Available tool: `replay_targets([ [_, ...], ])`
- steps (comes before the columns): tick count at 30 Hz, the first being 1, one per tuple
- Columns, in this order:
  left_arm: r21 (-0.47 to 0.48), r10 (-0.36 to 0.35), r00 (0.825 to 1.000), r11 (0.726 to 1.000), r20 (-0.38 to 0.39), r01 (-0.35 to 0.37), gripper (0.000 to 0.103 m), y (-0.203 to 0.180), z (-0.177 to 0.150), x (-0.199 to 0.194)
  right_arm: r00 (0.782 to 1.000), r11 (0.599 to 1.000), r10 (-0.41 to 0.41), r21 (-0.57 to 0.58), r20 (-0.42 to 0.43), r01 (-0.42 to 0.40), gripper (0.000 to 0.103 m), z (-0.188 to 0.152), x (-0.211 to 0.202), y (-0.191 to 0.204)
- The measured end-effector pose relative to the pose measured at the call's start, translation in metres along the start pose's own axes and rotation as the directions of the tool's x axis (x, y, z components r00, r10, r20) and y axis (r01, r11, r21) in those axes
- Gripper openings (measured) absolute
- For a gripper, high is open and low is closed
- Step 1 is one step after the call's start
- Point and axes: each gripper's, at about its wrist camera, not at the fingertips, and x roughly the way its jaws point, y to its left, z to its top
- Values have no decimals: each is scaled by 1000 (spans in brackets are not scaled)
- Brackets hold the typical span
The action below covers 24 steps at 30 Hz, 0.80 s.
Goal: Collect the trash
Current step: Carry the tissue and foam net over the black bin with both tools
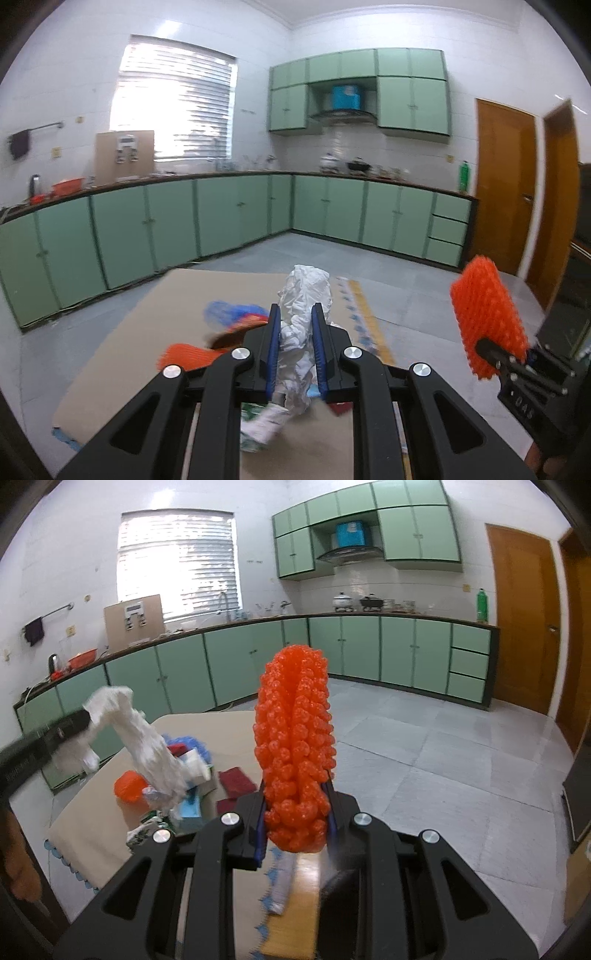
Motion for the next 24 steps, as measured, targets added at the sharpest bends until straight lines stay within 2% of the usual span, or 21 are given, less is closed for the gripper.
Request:
replay_targets([
  [7,39,-139,989,989,-48,141,17,-56,-13,12,996,995,-86,46,6,85,23,1,-24,-44],
  [13,83,-246,964,964,-96,254,17,-104,-25,25,986,984,-167,68,0,167,23,-9,-39,-84],
  [18,106,-300,937,941,-176,321,17,-139,-46,46,975,970,-211,108,-66,217,23,-33,-28,-115],
  [24,130,-317,910,924,-268,360,17,-170,-71,75,955,954,-238,140,-179,264,24,-67,5,-145],
])
